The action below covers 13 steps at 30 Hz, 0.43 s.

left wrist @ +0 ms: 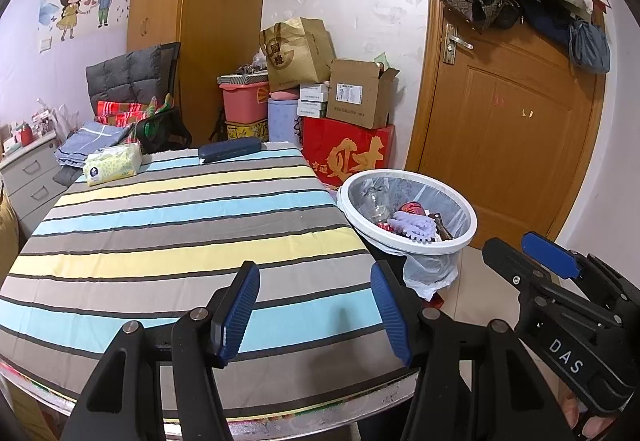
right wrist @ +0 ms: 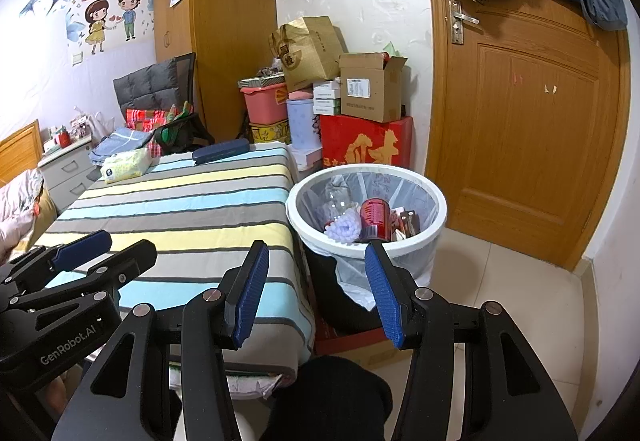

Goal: Collect trash

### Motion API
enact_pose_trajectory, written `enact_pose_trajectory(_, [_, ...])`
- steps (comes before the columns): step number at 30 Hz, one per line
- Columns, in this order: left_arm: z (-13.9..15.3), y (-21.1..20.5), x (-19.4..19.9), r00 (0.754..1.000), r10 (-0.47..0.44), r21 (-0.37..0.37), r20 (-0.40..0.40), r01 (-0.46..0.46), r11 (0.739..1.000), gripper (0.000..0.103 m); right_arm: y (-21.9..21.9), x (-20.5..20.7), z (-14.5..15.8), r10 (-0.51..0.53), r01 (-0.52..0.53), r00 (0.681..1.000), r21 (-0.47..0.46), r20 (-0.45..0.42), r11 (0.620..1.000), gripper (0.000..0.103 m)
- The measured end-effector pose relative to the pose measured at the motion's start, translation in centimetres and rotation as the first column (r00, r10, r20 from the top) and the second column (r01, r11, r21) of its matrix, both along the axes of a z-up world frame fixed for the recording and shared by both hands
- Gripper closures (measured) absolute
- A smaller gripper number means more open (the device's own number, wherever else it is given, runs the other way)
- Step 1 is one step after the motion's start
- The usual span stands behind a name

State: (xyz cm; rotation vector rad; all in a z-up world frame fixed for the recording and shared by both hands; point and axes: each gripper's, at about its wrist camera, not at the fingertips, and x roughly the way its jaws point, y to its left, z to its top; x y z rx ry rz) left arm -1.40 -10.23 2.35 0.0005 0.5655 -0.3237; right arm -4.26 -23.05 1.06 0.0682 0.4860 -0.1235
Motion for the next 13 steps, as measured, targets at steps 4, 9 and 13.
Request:
enact_pose_trajectory(4, [0.03,-0.09,-0.03,1.000,-0.003,0.000,-0.003,0.003,1.000,0.045,-0.01,0.02,0.01,0.000,0.000,1.000,-0.001,0.000,1.000,0.051])
enact_pose_trajectory(9, [0.09,-0.14,-0.12,1.000,0.001,0.004,0.003,-0.001,1.000,0.045,-0.11,0.01,-0.10,0.001,-0.001,1.000,0.001,-0.002,1.000,0.051])
enact_pose_trajectory(13, [0.10,-0.10,-0.17,1.000,-0.003,0.002,-0.004,0.003,1.000,0.045,-0.18,0.01,-0.09,0.002,-0.002,1.000,0.002,-0.001,1.000,0.051])
